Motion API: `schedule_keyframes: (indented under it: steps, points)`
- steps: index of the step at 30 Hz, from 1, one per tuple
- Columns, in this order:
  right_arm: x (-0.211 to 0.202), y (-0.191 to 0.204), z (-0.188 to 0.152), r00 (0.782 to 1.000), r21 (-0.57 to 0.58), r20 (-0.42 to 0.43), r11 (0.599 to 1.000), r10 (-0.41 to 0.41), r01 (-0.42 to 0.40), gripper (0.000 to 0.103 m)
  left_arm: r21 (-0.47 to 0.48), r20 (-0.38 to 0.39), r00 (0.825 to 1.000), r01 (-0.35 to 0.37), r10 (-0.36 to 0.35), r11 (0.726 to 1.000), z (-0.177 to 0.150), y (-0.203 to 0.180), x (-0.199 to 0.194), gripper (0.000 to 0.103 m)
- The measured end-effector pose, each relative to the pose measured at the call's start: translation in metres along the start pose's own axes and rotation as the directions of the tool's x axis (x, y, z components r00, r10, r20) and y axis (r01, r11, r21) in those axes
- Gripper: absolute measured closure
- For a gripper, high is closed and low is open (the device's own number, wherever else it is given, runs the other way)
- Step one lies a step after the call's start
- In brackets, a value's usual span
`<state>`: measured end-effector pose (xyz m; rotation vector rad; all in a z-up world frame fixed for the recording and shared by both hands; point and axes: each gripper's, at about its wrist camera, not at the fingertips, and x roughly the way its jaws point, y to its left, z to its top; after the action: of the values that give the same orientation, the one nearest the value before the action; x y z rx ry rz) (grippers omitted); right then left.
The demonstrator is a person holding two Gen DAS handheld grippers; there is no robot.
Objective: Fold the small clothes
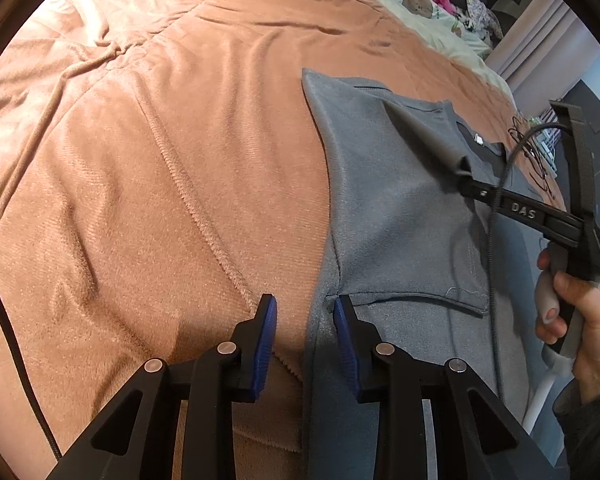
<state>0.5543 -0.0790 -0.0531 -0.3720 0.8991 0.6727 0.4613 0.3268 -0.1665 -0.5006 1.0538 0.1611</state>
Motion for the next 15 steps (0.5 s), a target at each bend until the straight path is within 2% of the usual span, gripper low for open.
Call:
schedule_keyframes:
  steps: [4, 8, 11, 13, 15]
  points:
    - [-0.002, -0.011, -0.001, 1.000, 0.052, 0.005, 0.999, -0.010, 0.010, 0.063, 0.001, 0.000, 1.000, 0.001, -0.001, 1.000, 0.000, 0.000, 0.000, 0.070]
    - [-0.004, -0.014, -0.003, 0.995, 0.096, -0.009, 0.991, 0.095, -0.093, 0.063, 0.008, 0.002, 1.000, 0.002, -0.002, 1.000, -0.001, -0.001, 0.000, 0.070]
    - [-0.004, -0.007, -0.008, 0.979, 0.099, -0.034, 0.975, 0.202, -0.198, 0.063, 0.009, 0.004, 1.000, 0.000, 0.000, 1.000, -0.001, -0.002, -0.001, 0.070]
    - [-0.005, -0.002, -0.012, 0.968, 0.113, -0.055, 0.965, 0.243, -0.236, 0.063, 0.013, 0.004, 1.000, -0.003, 0.003, 1.000, -0.001, -0.003, -0.001, 0.070]
    - [-0.005, 0.000, -0.017, 0.965, 0.119, -0.075, 0.963, 0.251, -0.241, 0.063, 0.014, 0.002, 1.000, -0.006, 0.005, 1.000, -0.001, -0.003, -0.001, 0.071]
